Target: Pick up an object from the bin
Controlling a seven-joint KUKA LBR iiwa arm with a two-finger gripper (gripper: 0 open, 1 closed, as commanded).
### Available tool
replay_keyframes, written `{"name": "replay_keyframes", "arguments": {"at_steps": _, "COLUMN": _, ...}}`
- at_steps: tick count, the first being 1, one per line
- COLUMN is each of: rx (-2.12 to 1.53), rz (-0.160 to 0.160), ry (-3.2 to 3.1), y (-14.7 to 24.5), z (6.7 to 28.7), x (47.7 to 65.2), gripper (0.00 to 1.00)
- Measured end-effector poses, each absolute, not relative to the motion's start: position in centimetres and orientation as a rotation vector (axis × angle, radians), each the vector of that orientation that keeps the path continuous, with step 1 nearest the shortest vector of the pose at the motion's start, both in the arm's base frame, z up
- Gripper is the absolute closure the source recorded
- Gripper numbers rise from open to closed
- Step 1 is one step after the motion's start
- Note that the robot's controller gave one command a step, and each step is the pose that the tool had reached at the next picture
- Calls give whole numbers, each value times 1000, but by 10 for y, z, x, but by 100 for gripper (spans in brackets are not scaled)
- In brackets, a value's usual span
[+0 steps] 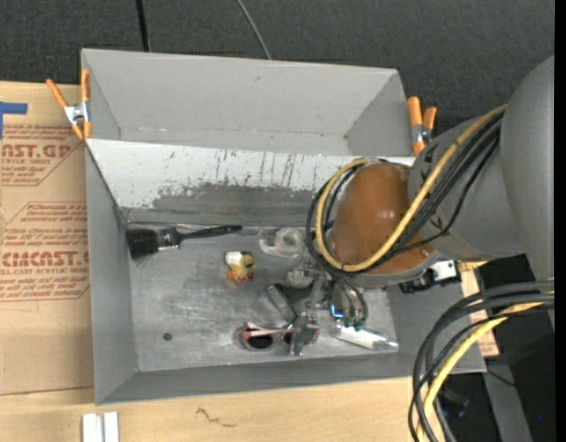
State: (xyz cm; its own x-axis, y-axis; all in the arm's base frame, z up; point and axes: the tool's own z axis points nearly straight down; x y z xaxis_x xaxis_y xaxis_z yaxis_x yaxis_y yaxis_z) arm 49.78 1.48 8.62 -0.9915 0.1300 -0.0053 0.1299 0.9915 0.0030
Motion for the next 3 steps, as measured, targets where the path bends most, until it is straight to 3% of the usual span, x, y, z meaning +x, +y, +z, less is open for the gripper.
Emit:
{"name": "replay_keyframes", "arguments": {"at_steps": 1, "rx": 51, "rz": 15, "ry": 3153, "y": -19, "z": 75, "x": 550, "gripper": 100}}
{"name": "replay_keyframes", "arguments": {"at_steps": 3, "rx": 49, "rz": 14, "ry": 3152, "y": -19, "z": 75, "x": 550, "gripper": 100}}
